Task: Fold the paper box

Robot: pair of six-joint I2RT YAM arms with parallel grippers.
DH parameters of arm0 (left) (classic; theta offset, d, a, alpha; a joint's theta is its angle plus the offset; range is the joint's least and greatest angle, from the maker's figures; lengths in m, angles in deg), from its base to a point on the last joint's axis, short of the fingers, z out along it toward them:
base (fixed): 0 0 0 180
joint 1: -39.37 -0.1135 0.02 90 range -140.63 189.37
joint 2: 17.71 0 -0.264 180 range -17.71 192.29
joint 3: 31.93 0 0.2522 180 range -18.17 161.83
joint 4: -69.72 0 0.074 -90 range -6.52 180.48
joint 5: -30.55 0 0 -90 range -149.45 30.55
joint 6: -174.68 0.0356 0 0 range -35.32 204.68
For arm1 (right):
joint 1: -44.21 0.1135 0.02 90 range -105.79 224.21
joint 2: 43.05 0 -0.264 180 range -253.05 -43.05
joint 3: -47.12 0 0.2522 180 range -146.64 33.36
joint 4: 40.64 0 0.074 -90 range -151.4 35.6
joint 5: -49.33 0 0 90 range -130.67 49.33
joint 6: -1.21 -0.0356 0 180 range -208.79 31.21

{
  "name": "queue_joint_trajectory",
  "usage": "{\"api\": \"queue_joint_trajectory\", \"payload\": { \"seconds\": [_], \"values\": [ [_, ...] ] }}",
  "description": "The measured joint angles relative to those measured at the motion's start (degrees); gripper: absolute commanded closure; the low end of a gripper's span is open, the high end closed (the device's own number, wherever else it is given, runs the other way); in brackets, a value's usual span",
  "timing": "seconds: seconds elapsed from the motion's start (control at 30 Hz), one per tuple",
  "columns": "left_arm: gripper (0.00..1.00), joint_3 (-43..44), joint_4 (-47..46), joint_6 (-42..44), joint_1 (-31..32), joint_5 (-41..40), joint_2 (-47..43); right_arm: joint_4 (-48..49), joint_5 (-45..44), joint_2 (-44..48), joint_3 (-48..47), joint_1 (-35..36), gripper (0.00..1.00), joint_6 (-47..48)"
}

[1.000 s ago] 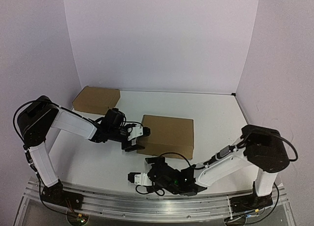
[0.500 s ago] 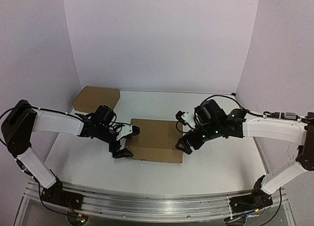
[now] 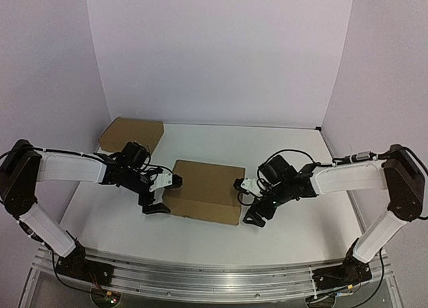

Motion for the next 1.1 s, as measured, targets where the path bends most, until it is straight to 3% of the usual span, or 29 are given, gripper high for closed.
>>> {"api": "queue_joint_trajectory", "payload": {
  "seconds": [0.27, 0.53, 0.77, 0.9, 1.1],
  "values": [
    [0.00, 0.3, 2.7, 4.1, -6.0, 4.7, -6.8, 5.8, 3.1, -0.8, 0.0, 0.0, 0.02, -0.5],
    [0.00, 0.2, 2.1, 6.2, -8.4, 3.5, 4.6, 10.6, 2.4, -5.8, -0.2, 0.0, 0.02, -2.7],
    [0.07, 0.6, -0.4, 7.4, -8.3, 5.1, 6.0, 12.1, 2.3, -8.9, -0.8, 0.0, 0.07, -2.5],
    [0.21, 0.6, -1.4, 8.7, -7.7, 6.7, 7.6, 13.6, 2.3, -9.4, -1.3, 0.0, 0.14, -1.9],
    [0.45, 0.8, -3.8, 10.0, -7.4, 6.7, 10.8, 14.3, 1.5, -10.6, -1.8, -0.5, 0.53, -2.1]
  ]
}}
